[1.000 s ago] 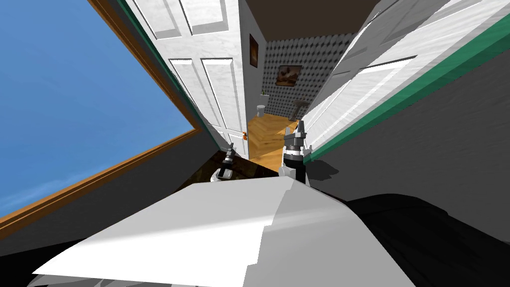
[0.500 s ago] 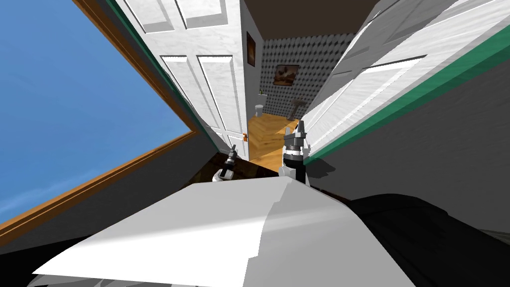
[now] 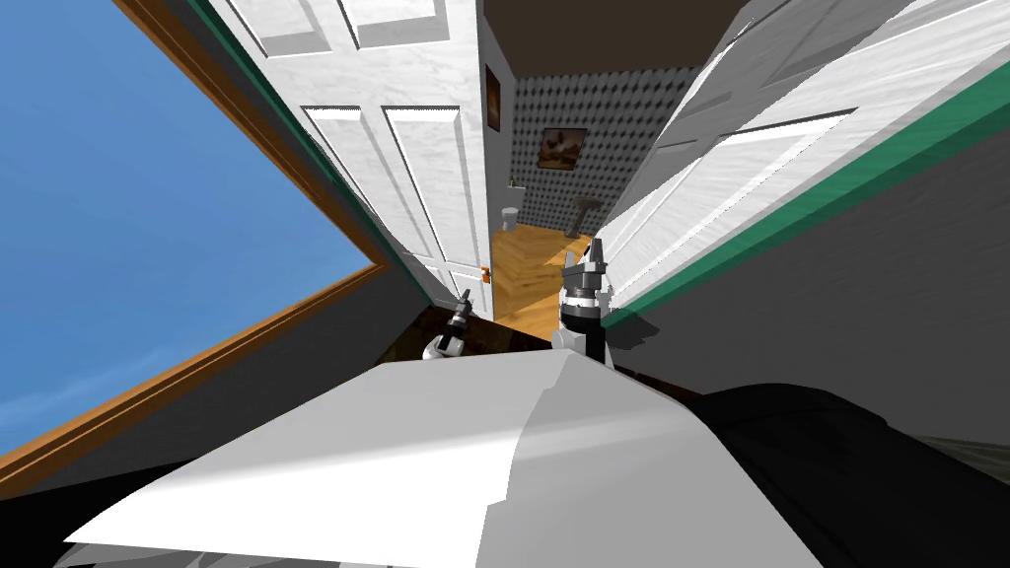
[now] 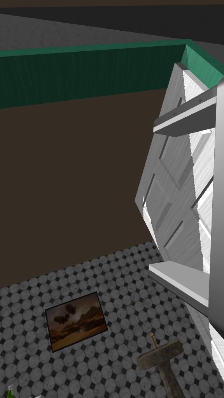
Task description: Push the door open
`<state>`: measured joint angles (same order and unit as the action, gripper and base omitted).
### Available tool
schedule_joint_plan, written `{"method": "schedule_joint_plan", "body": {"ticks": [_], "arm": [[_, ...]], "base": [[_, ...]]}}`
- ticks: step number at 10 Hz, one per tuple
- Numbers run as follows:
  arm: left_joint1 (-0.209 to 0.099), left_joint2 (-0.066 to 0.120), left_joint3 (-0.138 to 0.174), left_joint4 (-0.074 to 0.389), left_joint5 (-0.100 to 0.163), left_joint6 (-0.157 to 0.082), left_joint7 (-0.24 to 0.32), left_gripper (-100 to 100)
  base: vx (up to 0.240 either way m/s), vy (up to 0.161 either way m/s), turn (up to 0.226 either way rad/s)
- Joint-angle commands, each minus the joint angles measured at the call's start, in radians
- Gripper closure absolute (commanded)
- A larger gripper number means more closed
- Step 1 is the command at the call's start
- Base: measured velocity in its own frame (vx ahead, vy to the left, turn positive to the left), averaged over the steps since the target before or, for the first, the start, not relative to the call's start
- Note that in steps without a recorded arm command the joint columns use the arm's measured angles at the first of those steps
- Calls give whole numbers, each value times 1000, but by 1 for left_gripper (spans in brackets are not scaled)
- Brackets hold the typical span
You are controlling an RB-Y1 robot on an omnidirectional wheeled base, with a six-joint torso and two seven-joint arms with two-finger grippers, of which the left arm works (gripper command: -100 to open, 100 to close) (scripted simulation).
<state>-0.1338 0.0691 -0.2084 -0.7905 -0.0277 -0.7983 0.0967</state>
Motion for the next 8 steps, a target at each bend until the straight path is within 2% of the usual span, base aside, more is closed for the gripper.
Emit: {"method": "schedule_joint_plan", "body": {"ticks": [1,3,8], "arm": [[-15,-3,-5,39,-1,-6,4,-100],[-36,-9,-12,94,-3,-12,9,-100],[-75,-23,-26,194,-7,-23,18,-100]], "base": [[62,73,-55],[72,69,-72],[72,63,-60]]}}
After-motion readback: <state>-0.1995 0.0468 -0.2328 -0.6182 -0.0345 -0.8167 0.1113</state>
